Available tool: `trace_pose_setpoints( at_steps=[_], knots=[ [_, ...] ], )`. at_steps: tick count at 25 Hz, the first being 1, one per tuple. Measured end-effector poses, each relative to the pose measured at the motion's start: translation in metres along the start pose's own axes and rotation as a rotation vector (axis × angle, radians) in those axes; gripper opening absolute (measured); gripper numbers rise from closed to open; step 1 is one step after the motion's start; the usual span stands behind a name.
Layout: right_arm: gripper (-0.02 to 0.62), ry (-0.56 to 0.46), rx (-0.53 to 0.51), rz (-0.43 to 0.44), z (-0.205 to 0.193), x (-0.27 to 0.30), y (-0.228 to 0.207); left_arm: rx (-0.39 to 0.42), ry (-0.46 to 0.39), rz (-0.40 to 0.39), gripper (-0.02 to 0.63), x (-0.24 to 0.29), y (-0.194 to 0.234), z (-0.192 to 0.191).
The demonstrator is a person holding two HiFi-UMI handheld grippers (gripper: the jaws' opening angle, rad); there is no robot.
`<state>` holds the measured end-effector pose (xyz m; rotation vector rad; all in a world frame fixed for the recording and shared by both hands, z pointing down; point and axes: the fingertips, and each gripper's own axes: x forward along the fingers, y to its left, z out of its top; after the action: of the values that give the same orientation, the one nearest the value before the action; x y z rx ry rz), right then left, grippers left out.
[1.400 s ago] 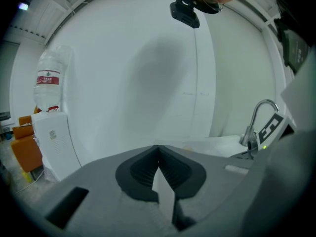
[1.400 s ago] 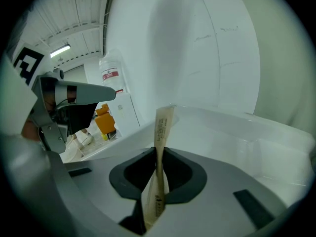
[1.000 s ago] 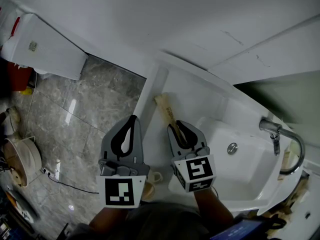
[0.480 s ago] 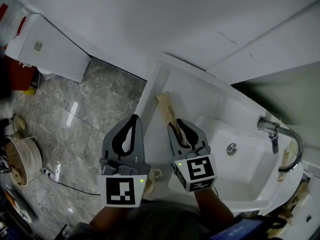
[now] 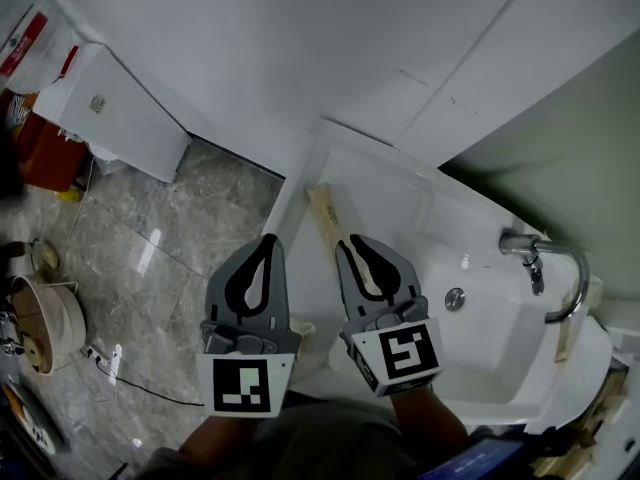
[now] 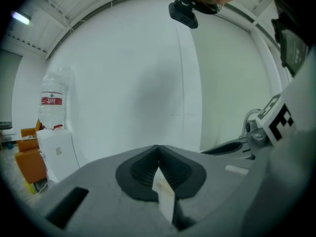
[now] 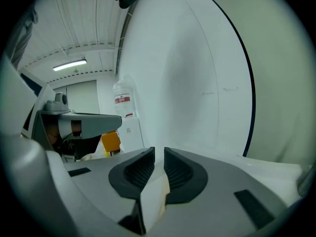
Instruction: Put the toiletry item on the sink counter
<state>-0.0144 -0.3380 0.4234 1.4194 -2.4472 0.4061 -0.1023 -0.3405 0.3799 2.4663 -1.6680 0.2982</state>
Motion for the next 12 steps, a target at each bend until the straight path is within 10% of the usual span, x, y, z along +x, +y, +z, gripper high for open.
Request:
trace_pose_setpoints(
  at_steps=[12],
  knots=[
    [0.022,-0.178,-0.116,0.014,0.051,-0.102,0.027,0.067,-0.115,0.052,0.011,-0.087,-0.058,0.04]
  ],
)
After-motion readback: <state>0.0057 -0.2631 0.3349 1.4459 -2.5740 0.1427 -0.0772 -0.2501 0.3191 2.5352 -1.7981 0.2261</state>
